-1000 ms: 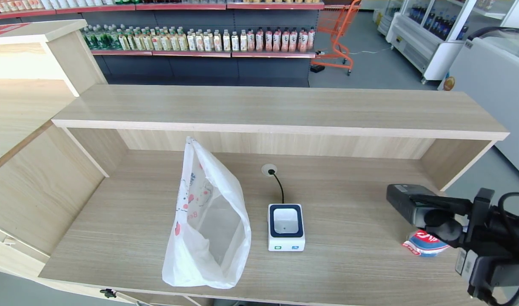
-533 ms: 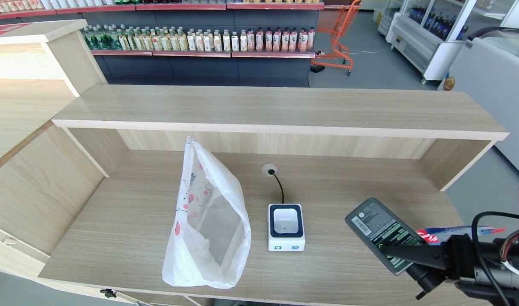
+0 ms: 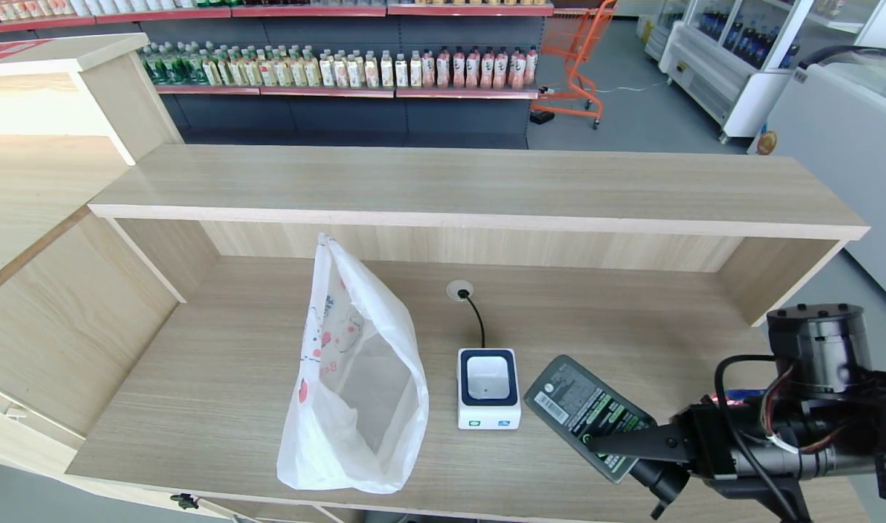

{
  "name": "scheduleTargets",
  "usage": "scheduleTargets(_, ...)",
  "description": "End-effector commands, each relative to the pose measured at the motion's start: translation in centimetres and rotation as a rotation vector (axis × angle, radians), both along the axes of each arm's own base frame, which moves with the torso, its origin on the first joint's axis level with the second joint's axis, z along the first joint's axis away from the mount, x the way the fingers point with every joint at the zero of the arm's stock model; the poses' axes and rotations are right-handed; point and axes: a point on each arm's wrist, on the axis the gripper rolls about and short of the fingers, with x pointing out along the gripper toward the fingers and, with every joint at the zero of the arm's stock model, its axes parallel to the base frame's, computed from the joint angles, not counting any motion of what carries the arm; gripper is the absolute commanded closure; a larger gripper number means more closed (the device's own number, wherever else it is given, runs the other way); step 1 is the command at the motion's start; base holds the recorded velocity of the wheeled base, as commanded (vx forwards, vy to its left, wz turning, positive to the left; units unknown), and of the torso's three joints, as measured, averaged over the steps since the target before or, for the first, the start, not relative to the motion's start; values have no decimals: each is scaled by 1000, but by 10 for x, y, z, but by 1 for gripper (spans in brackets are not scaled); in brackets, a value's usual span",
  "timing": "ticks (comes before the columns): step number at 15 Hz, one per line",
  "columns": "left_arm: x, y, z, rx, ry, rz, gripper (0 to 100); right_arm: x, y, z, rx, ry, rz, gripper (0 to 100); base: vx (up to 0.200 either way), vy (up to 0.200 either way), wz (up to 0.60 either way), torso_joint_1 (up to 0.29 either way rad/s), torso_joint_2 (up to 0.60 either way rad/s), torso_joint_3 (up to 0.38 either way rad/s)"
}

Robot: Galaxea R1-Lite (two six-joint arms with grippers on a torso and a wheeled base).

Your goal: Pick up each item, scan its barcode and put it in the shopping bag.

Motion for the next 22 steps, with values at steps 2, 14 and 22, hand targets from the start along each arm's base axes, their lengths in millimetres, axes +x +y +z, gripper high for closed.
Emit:
scheduleTargets(2, 0, 0, 0, 0, 0, 1, 0, 10, 30, -6, 15, 11, 143, 100, 0, 0, 0, 0, 0, 0)
scheduleTargets(14, 0, 0, 0, 0, 0, 1, 0, 15, 47, -15, 10, 27, 201, 100, 0, 0, 0, 0, 0, 0)
scheduleTargets(22, 0, 0, 0, 0, 0, 1, 0, 10, 46, -18, 4, 44, 205, 100, 0, 0, 0, 0, 0, 0)
